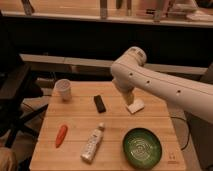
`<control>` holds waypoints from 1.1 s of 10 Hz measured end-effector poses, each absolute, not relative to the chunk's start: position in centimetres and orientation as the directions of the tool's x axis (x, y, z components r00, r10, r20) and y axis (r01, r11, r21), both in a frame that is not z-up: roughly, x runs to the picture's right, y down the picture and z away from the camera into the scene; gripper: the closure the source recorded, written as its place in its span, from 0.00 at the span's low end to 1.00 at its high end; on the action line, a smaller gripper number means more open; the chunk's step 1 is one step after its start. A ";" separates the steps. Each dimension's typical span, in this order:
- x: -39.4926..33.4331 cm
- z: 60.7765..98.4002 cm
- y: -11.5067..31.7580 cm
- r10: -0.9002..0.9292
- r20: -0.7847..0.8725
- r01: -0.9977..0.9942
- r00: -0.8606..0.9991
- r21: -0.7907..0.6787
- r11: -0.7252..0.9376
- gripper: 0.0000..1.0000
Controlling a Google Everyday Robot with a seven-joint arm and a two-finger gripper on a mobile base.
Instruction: Place the ceramic cup in the ceramic bowl
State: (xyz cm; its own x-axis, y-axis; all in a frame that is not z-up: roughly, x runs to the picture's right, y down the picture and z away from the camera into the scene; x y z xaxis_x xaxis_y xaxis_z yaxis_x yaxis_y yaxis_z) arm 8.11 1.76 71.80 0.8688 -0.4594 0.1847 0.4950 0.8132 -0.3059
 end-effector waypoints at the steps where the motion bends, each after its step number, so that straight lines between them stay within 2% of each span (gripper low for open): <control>1: 7.9 71.9 1.7 -0.466 0.192 0.504 0.864 -0.299 0.811 0.20; 11: 2.9 73.1 0.0 -0.547 0.257 0.597 0.796 -0.191 0.779 0.20</control>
